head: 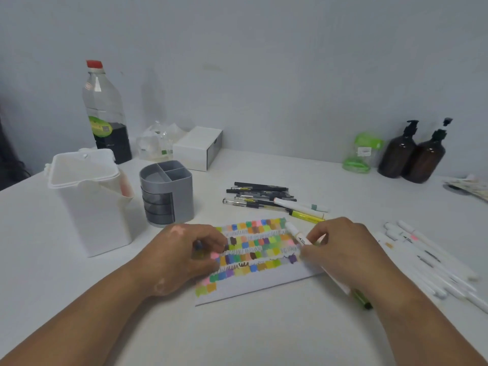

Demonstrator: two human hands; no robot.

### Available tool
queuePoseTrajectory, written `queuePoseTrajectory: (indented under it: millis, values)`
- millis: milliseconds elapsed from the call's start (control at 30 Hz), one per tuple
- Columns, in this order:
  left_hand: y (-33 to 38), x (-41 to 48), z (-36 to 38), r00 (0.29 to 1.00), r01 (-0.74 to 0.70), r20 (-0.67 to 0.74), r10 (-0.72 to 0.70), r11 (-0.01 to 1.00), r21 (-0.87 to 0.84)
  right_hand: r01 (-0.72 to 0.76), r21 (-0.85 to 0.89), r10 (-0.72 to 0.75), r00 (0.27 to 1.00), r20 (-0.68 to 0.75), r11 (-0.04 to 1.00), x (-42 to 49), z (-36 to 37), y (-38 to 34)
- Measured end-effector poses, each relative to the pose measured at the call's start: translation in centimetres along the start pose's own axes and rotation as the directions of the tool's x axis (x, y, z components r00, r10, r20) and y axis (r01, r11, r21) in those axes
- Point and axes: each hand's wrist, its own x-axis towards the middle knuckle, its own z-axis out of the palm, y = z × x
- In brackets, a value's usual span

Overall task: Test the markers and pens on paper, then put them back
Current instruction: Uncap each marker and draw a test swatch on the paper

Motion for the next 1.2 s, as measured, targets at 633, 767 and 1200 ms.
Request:
queuePoseTrajectory:
  millis: [633, 767, 1200]
  values:
    - [-1.3, 0.0, -0.6, 0.995, 0.0, -0.101, -0.004, 0.999, -0.043, 0.119, -0.257, -0.132, 0.99, -0.037, 0.959, 9.0, 1.0, 2.7]
    - [-1.4, 0.0, -0.6, 0.996, 0.005, -0.091, -0.012, 0.998, -0.069, 0.139, -0.271, -0.154, 0.987, -0.035, 0.953, 9.5, 1.4, 2.5]
    - [-0.7, 0.1, -0.8, 0.975, 0.075, -0.196, -0.107, 0.983, -0.166, 0.307, 0.278, -0.325, 0.945, 0.022, 0.91, 2.4, -0.4, -3.5]
